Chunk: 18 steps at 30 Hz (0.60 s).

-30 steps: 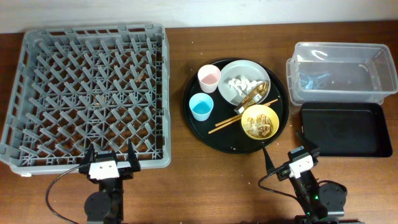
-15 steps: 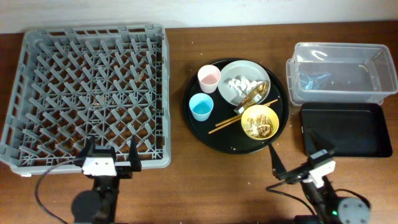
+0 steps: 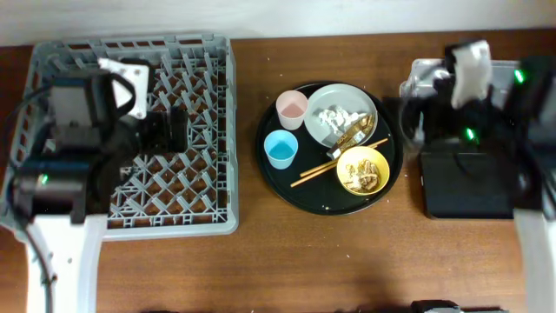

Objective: Sort waste into correct bins and load items into the dishwasher rack
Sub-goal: 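Reach the right gripper to the tissue and fork on the white plate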

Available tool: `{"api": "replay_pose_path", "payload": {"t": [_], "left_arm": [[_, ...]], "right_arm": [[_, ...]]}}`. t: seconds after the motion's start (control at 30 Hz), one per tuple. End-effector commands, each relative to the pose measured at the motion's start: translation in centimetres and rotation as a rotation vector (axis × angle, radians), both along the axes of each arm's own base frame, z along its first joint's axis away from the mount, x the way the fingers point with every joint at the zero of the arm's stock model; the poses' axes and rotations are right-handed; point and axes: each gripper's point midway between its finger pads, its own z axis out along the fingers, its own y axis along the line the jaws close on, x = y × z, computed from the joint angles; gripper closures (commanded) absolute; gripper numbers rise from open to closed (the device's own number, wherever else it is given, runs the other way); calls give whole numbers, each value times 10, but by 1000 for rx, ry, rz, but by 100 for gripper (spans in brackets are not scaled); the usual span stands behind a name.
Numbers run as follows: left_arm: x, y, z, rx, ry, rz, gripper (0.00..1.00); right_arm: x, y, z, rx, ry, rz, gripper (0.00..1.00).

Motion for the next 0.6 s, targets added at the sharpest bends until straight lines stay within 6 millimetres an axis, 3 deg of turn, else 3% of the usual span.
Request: {"api": "replay_pose_path", "payload": {"t": [0.0, 0.13, 0.23, 0.3, 0.43, 0.57], "left_arm": [[19, -1, -26, 2, 84, -12, 1], [39, -2, -68, 7, 203, -12, 1], [47, -3, -87, 10, 254, -12, 1], [49, -3, -93, 10, 270, -12, 1], [49, -3, -95, 11, 277, -13, 1], [49, -3, -95, 11, 277, -14, 1]], "right_arm": [[42, 16, -49, 68, 153, 66, 2], [107, 2, -177, -5, 484, -368, 2], [123, 15, -242, -92, 555, -607, 0], [128, 30, -275, -92, 593, -650, 3], [135, 31, -325, -87, 651, -730, 5], [145, 34, -359, -85, 662, -741, 5]]}}
